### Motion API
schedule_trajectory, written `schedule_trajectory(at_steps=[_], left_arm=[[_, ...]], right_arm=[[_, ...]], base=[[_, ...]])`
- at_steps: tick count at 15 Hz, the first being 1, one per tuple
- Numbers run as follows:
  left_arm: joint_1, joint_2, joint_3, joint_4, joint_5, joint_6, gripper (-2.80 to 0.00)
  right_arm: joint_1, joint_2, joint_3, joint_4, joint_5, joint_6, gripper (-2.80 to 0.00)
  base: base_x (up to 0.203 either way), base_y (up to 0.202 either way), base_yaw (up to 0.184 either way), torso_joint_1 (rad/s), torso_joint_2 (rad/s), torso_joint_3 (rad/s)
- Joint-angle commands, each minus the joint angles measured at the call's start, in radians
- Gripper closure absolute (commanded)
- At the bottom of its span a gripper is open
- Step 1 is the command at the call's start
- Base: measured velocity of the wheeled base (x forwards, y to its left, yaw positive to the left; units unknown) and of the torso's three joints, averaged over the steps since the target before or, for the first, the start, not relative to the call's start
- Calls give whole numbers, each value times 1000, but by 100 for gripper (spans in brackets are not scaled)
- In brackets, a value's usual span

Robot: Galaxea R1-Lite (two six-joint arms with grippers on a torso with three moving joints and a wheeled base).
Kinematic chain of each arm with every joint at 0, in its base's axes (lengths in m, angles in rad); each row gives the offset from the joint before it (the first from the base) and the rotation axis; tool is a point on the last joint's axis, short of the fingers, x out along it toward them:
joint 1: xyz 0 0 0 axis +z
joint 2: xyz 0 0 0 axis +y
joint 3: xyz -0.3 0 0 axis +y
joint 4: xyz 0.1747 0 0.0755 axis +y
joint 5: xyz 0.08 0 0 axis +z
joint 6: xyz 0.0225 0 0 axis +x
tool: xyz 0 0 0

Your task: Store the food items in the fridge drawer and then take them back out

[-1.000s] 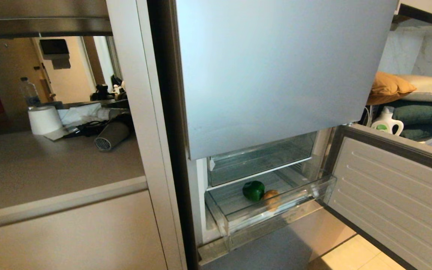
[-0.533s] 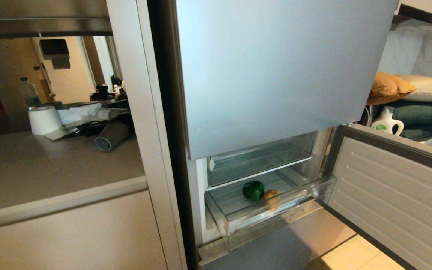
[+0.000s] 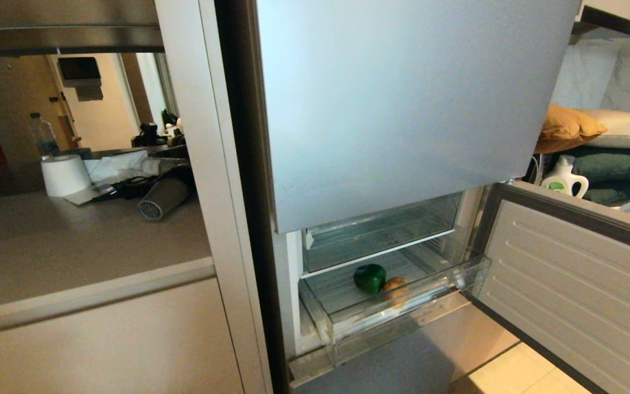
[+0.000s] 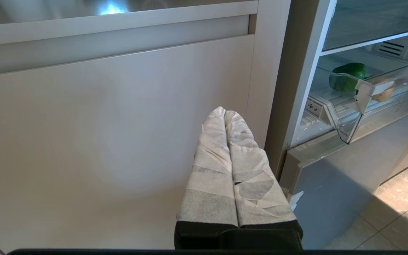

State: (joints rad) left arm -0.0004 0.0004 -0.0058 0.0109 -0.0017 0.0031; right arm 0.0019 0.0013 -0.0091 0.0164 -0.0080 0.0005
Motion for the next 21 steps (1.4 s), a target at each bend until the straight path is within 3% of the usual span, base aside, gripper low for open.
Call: schedule_trajectory(at_steps=[1,4,7,9,11,13,16,21], left_arm=[[-1,0,0,0,0,0,0],[0,0,0,0,0,0,0],[0,0,0,0,0,0,0],[0,0,0,0,0,0,0],[0,0,0,0,0,0,0],[-1,0,0,0,0,0,0],[0,0,0,0,0,0,0],[-1,0,0,0,0,0,0]], right_arm=[[-1,22,-83,74,-4,16,0],[1,187,-318,234,-6,89,0],[15,552,-455,289,21,125,0],[22,798,-521,282,87,134,0],[28,1001,-562,233,143,127,0],[33,1195,-586,165,177,56,0],[69,1466,-612,-7,210,-13,0],[117,1829,-699,-294,275,-50,0]], base=[[0,0,0,0,0,0],[0,0,0,0,0,0],[0,0,0,0,0,0],[0,0,0,0,0,0],[0,0,0,0,0,0],[0,0,0,0,0,0],[0,0,0,0,0,0],[0,0,0,0,0,0]])
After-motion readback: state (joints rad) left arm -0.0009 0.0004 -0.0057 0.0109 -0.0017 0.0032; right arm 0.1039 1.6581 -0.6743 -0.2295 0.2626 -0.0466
